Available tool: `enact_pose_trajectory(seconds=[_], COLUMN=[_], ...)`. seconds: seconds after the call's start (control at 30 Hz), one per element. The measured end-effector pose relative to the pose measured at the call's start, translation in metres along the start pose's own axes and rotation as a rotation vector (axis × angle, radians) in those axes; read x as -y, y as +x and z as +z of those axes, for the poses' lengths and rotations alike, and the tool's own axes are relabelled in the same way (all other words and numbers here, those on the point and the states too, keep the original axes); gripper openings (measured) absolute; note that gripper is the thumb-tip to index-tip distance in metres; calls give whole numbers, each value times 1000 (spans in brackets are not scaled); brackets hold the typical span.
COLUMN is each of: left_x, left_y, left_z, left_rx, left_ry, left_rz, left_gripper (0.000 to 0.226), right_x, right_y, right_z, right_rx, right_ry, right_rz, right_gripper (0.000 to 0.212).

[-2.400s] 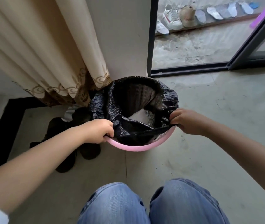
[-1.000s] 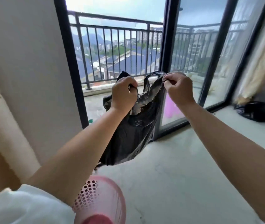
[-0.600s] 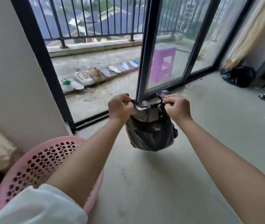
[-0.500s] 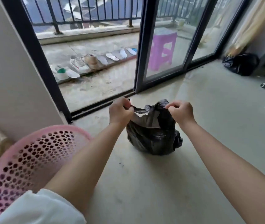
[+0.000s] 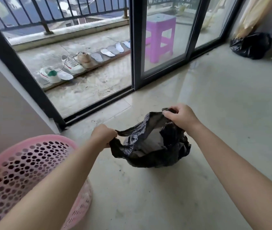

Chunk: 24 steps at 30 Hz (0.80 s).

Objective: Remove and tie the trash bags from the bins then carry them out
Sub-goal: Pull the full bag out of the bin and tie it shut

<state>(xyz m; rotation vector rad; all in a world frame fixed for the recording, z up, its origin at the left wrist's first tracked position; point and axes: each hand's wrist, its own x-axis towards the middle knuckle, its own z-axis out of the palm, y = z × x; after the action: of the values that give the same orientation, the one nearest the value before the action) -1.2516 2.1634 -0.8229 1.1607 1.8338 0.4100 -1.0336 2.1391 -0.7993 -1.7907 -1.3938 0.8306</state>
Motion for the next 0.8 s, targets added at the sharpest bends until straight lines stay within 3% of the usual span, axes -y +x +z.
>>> enact_pose_trajectory(seconds=[0.1, 0.17, 0.2, 0.3, 0.4, 0.47, 0.57, 0.63, 0.67, 0.73, 0.8], left_x=[-15, -30, -37, -58, -72, -76, -75, -67, -60, -44, -25], left_y=[-1, -2, -4, -18, -36, -41, -38, -31, -27, -19, -7], left_z=[-16, -22, -23, -26, -24, -19, -14, -12, -11, -14, -16], left_rx=[15, 10, -5, -7, 194, 322, 444, 511, 526, 479, 358], left_ry=[99, 43, -61, -557, -958, -1097, -1108, -938, -700, 87, 886], left_rz=[-92, -8, 66, 298, 466, 517, 564, 532, 518, 493, 449], left_gripper=[29, 31, 31, 32, 40, 43, 38, 43, 40, 15, 37], right_x=[19, 28, 30, 33, 40, 44, 37, 20, 12, -4, -19], right_y=[15, 24, 29, 42, 50, 50, 43, 38, 35, 23, 9], right_z=[-10, -16, -18, -27, -35, -36, -43, -53, -58, -61, -60], right_rx=[16, 96, 98, 55, 2, -28, -71, -49, -28, 4, 49], right_ry=[242, 392, 425, 526, 657, 689, 559, 440, 336, -21, -407], right_rz=[-62, -70, -82, -126, -158, -169, -183, -148, -119, -34, 49], right_gripper=[25, 10, 7, 26, 31, 31, 32, 29, 24, 7, 37])
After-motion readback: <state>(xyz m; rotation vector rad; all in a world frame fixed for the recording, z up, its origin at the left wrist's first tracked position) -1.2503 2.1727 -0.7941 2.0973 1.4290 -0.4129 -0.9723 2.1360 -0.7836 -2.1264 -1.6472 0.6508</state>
